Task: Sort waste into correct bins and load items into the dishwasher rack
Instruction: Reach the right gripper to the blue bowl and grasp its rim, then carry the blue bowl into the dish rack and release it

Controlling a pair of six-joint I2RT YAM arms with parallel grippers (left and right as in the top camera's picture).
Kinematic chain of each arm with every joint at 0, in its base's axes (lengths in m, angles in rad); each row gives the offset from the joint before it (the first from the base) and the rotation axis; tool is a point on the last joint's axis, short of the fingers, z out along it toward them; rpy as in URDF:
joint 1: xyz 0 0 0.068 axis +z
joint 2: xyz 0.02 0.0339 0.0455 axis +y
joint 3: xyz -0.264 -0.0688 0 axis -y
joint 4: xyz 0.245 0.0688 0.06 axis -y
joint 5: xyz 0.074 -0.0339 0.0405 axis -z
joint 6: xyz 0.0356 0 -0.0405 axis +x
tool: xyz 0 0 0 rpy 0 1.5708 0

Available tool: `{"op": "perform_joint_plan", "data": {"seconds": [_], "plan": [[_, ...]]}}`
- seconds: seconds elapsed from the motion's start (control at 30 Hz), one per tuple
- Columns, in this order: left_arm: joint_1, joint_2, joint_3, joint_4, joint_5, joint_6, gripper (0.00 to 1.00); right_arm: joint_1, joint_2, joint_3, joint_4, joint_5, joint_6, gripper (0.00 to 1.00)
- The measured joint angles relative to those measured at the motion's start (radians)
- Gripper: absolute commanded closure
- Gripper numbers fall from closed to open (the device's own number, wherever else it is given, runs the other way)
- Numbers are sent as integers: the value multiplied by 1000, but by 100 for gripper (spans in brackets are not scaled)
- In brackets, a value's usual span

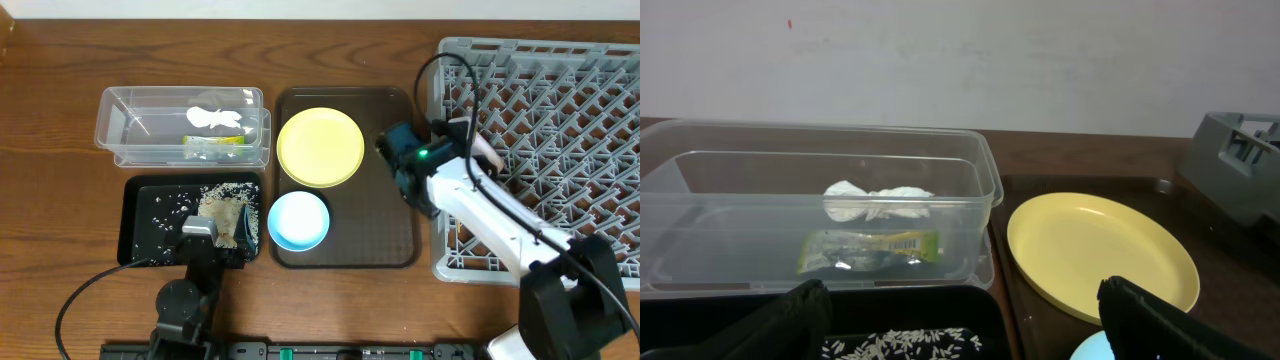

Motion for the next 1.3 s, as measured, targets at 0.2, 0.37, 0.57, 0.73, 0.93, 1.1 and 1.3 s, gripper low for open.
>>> {"op": "perform_joint_plan", "data": {"seconds": [0.2, 0.37, 0.57, 0.73, 0.93, 1.1, 1.3], "plan": [[0, 0, 0, 0, 0, 0, 12, 100, -160, 2, 33, -98, -9, 48], [0, 0, 0, 0, 0, 0, 12, 190, -259, 10, 199, -418, -77, 55], [0, 0, 0, -1, 0, 0, 12, 272, -229, 13, 412, -830, -96, 58], [0, 0, 0, 0, 0, 0, 12, 334, -96, 14, 468, -891, -8, 60], [0, 0, 0, -1, 0, 0, 12, 338, 137, 14, 494, -875, 101, 73], [0, 0, 0, -1, 0, 0, 12, 321, 228, 14, 497, -876, 139, 96], [0, 0, 0, -1, 0, 0, 12, 310, 207, 14, 458, -876, 153, 99]]}}
